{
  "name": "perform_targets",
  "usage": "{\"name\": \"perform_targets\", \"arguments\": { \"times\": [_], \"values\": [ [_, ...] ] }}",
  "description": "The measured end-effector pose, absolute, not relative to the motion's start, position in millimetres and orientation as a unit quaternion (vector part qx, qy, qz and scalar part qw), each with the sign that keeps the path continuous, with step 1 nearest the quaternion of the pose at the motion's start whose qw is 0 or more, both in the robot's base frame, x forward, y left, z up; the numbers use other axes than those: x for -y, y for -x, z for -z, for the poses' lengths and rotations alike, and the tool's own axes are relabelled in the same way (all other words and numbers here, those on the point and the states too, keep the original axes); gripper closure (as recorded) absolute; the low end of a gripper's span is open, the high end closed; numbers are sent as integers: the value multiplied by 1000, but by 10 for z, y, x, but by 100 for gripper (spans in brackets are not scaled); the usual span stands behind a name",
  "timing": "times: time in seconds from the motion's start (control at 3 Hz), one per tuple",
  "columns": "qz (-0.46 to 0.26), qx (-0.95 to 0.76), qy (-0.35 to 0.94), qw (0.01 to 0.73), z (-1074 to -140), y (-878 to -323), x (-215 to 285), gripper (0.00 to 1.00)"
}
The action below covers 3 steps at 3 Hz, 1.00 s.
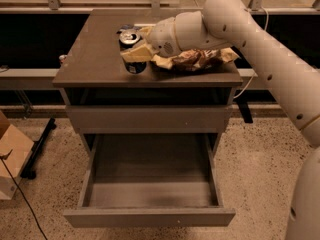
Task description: Pick pepsi can from middle drawer and place on counter
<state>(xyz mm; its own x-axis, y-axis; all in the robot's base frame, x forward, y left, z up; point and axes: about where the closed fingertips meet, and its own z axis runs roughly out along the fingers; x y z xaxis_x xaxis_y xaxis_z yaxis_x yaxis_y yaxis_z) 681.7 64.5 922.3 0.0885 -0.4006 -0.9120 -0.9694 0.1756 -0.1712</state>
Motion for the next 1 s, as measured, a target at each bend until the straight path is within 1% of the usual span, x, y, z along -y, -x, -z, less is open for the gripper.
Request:
{"name": "perform_targets", "arguments": {
  "times": [0.33, 1.0],
  "values": [
    [-305, -621, 554, 462, -9150, -7071, -640, 59],
    [-328, -637, 546, 435, -8949, -7399, -781, 13]
  ]
}}
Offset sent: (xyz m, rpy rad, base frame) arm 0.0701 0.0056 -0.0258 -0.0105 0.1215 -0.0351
